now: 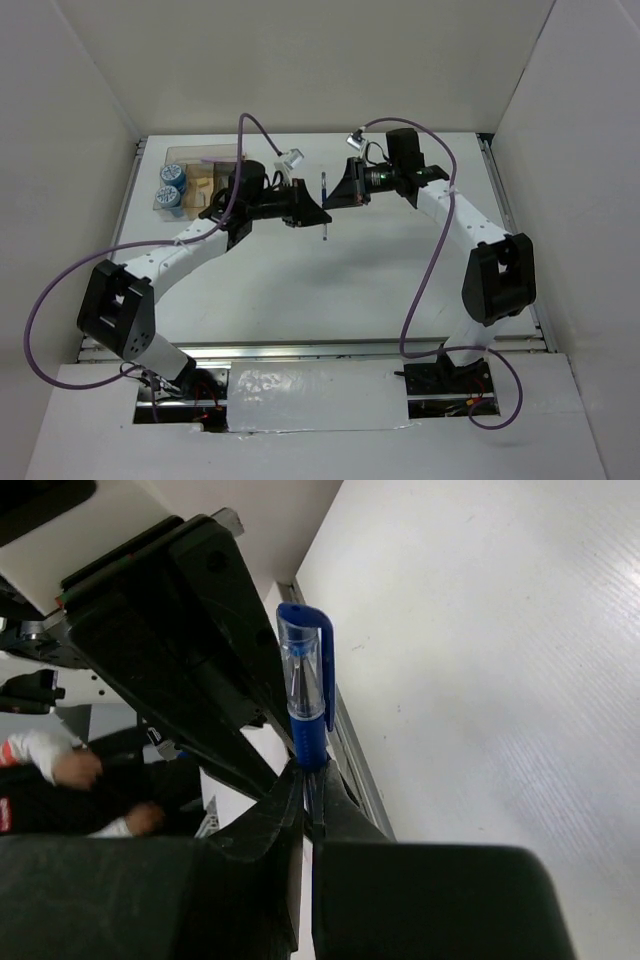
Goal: Sort the stationery into containers
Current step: Place the pen in the storage box.
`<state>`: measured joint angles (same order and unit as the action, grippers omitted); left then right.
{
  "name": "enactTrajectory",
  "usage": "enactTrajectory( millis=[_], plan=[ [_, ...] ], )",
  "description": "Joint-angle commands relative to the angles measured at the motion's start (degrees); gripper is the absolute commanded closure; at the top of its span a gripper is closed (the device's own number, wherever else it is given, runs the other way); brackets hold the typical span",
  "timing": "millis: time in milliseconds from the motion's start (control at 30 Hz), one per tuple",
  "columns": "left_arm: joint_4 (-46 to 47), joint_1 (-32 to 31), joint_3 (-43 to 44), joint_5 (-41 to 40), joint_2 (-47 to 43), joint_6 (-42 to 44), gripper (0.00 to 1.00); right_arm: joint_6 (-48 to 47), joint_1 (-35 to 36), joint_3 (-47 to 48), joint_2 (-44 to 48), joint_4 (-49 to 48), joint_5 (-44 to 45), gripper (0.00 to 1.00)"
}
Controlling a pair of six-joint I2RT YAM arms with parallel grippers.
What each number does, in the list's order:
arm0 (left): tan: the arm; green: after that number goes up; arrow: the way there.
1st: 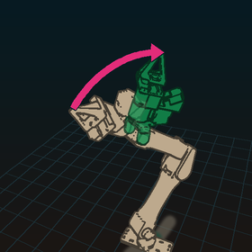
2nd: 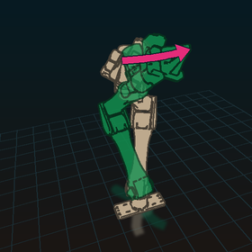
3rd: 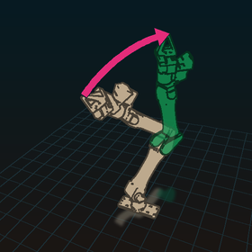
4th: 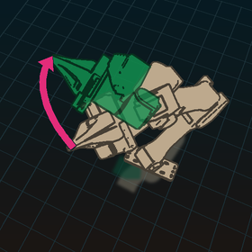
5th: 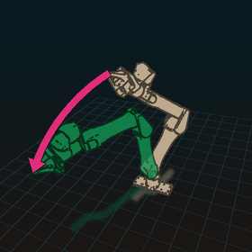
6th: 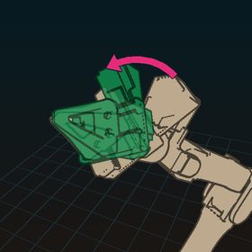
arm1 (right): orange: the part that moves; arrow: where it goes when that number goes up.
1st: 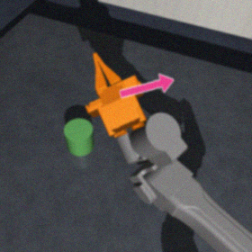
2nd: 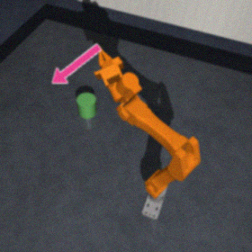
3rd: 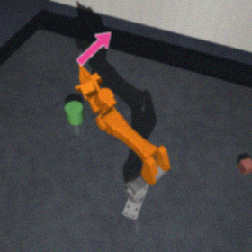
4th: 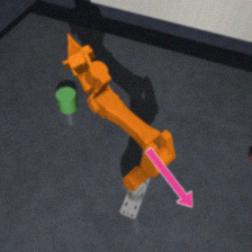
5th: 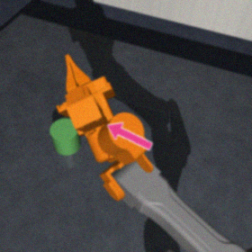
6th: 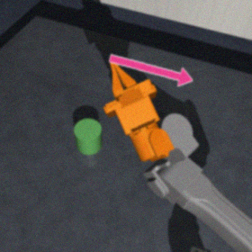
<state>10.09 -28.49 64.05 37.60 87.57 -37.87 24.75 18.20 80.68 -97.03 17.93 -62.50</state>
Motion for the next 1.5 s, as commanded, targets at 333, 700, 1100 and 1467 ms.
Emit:
enactTrajectory(
  millis=[333,700,1100,1467],
  plan=[
    [-24.11,16.35,9.85,-6.65,-0.13,14.20,1.00,-10.93,-8.70,3.16,2.55,11.48,5.00,0.33],
    [-31.62,26.20,29.43,-34.79,16.81,35.40,0.99,-22.12,-11.87,-2.99,7.39,19.77,24.71,0.12],
    [-32.58,27.79,41.42,-35.85,32.31,34.09,0.95,-22.03,-13.36,-3.60,7.21,19.77,24.53,0.11],
    [-33.64,27.79,37.02,-32.78,33.37,32.77,0.91,-22.73,-13.45,-1.94,4.31,21.35,22.77,0.13]
  ],
)
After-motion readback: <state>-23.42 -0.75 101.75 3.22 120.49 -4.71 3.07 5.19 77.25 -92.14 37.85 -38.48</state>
